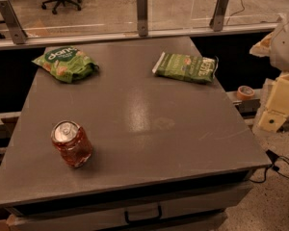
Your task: Move green jalapeno chip bag near green rice chip bag
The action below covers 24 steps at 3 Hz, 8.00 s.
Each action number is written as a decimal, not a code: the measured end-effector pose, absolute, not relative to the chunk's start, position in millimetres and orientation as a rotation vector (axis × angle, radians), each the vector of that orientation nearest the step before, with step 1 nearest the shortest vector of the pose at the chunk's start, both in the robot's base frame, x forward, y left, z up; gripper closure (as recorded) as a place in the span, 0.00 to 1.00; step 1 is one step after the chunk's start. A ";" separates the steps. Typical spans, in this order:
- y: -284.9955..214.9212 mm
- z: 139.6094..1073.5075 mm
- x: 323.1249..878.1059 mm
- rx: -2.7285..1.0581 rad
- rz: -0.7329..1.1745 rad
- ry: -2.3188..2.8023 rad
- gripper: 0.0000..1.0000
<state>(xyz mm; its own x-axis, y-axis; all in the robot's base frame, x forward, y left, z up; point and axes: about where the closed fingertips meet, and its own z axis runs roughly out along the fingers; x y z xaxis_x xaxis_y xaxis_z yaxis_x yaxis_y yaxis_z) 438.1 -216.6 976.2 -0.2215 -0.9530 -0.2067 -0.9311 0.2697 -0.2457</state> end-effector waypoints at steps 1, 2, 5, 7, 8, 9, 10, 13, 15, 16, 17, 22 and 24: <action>-216.6 976.2 438.3 -1.724 -0.099 2.231 0.00; -220.4 963.2 461.7 -1.710 -0.068 2.182 0.00; -196.7 898.3 647.6 -1.496 0.086 1.861 0.00; -169.3 856.7 722.0 -1.301 0.242 1.920 0.00; -164.2 840.8 738.1 -1.226 0.313 1.999 0.16; -158.1 839.7 738.0 -1.201 0.377 2.029 0.40; -154.3 859.4 728.4 -1.205 0.414 2.001 0.63; -175.9 943.3 714.4 -1.212 0.272 1.849 1.00; -105.6 920.0 718.4 -1.315 0.360 1.756 1.00; -56.6 909.0 725.5 -1.375 0.420 1.677 1.00; -4.4 899.5 726.9 -1.423 0.488 1.615 0.82; 64.9 909.1 708.3 -1.408 0.636 1.523 0.00; -76.4 1014.7 713.7 -1.313 0.270 1.552 0.00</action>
Offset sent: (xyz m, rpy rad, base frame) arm 0.0623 -0.0118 -0.0381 0.1186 -0.0566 0.0491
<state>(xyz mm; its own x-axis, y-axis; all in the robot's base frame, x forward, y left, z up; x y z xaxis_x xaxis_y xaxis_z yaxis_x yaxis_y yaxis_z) 713.7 -76.4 1014.7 0.1376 -0.5914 -0.7946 -0.8253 0.3751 -0.4221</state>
